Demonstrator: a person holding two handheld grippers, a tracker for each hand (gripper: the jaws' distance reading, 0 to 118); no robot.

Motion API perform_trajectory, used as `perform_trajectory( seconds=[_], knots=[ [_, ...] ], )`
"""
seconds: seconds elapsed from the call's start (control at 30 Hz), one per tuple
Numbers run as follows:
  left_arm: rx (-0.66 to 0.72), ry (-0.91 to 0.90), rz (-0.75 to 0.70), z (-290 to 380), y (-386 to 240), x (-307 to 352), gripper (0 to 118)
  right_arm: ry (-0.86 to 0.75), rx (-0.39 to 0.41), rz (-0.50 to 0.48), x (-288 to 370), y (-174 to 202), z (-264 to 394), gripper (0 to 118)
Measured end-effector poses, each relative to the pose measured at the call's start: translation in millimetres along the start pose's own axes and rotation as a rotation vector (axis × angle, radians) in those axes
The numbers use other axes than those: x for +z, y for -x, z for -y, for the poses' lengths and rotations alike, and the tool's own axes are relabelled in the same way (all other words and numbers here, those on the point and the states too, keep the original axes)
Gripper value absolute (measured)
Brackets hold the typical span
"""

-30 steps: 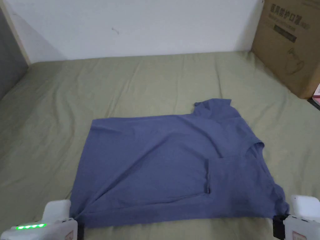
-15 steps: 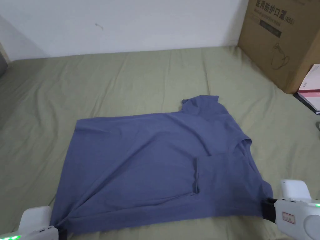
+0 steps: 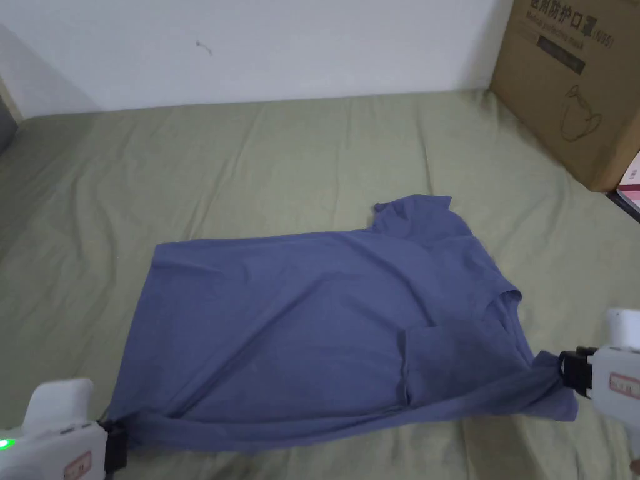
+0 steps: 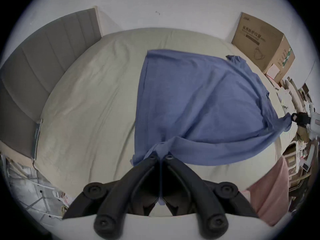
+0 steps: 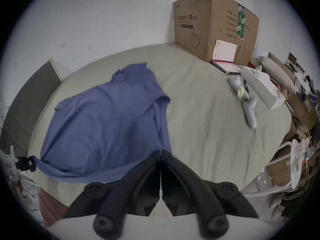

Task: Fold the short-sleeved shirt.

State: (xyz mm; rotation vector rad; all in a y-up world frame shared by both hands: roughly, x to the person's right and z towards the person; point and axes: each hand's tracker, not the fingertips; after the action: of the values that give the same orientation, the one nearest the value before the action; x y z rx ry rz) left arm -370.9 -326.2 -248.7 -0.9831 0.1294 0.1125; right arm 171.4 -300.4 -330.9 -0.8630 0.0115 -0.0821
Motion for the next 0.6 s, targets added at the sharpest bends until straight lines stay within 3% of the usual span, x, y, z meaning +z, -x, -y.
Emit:
perform_trajectory(
  seconds=[0.2,0.27,0.3,0.33,0.37,0.4,0.43,0.53,0.6],
  knots=[
    [-0.023,0.006,-0.034,-65,5,-49,1,0.043,0.041,0.025,-58,10,-52,0],
    [-0.029,0.017,-0.036,-78,9,-73,2,0.078,0.067,0.081,-80,13,-55,0],
    [-0.04,0.027,-0.057,-82,8,-83,9,0.081,0.094,0.118,-90,12,-54,0],
    [-0.053,0.053,-0.06,-84,8,-90,35,0.09,0.093,0.125,-96,13,-52,9],
    [-0.05,0.06,-0.087,-84,8,-94,68,0.104,0.097,0.148,-99,14,-51,30],
    [-0.047,0.057,-0.085,-84,10,-95,100,0.112,0.083,0.133,-97,13,-50,59],
    [-0.041,0.063,-0.078,-83,13,-93,117,0.114,0.056,0.1,-93,8,-47,85],
    [0.04,0.018,-0.033,-73,19,-70,114,0.082,0.033,0.046,-67,8,-41,87],
    [0.052,0.012,-0.025,-65,23,-57,112,0.054,0.058,0.04,-49,7,-37,79]
  ],
)
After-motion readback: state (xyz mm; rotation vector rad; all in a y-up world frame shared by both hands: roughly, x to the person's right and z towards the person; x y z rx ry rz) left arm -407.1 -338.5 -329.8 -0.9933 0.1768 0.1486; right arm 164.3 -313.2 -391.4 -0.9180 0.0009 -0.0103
